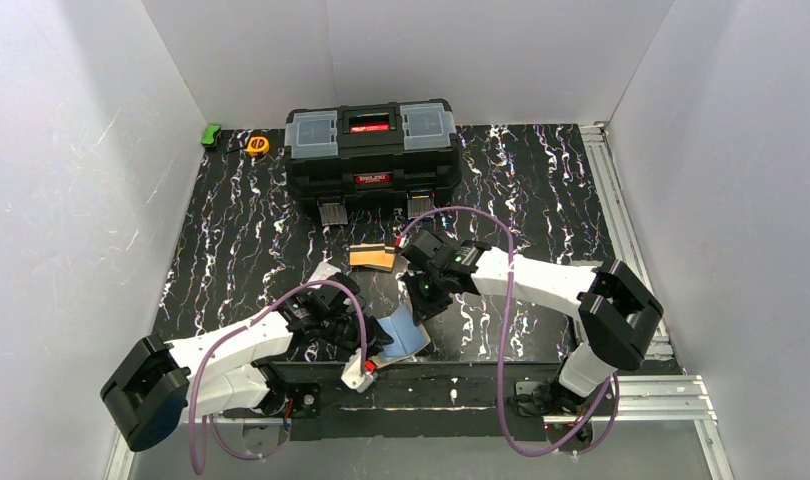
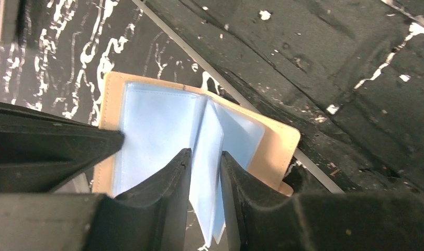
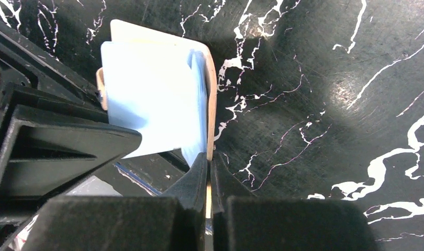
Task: Put the credit cards into the card holder
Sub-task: Open the card holder at the center of the board.
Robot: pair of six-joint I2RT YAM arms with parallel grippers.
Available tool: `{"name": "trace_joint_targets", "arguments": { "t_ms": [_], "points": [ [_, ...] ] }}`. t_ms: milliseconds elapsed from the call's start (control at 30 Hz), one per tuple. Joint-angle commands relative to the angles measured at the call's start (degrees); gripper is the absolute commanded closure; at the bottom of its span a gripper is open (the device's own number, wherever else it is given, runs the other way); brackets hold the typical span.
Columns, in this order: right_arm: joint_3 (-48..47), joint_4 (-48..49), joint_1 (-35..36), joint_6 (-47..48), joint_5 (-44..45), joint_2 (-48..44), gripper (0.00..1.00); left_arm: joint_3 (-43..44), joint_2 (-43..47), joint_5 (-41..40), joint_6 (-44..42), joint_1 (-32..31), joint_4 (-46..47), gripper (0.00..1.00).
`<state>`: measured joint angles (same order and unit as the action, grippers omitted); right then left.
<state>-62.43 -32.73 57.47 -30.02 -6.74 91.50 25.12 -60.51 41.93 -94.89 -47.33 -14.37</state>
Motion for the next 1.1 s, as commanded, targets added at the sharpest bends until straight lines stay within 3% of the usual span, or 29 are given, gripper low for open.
{"name": "trace_joint_targets", "arguments": {
  "t_ms": [0, 67, 200, 367, 600, 833, 1067],
  "points": [
    [2.7, 1.66, 0.36, -0.16, 1.43, -0.75, 0.99, 0.49, 0.42, -0.3, -1.08, 0.87, -6.3, 0.75],
    [3.56, 1.73, 0.27, -0.51, 2.0, -0.59, 0.92, 0.45, -0.18, -0.6, -2.46, 0.88, -8.37, 0.75],
    [5.17, 2.29, 0.27, -0.85, 2.7, -0.84, 0.64, 1.33, -1.7, -1.59, -4.65, 0.95, -11.98, 0.74],
    [5.85, 1.82, 0.27, -0.86, 4.39, -1.49, 0.48, 2.47, -3.0, -2.62, -6.27, 1.29, -14.81, 0.73],
    [2.8, -1.12, -0.49, 0.32, 8.17, -3.68, 0.47, 3.0, -2.56, -2.87, -9.57, 1.44, -17.19, 0.71],
    [-3.0, -3.22, -0.96, 1.99, 8.4, -5.37, 0.51, 4.43, -1.76, -3.48, -10.78, 1.45, -19.3, 0.67],
    [-6.65, -3.41, -1.05, 3.38, 7.53, -4.13, 0.51, 7.31, 0.02, -3.5, -5.33, 1.58, -19.62, 0.61]
  ]
}}
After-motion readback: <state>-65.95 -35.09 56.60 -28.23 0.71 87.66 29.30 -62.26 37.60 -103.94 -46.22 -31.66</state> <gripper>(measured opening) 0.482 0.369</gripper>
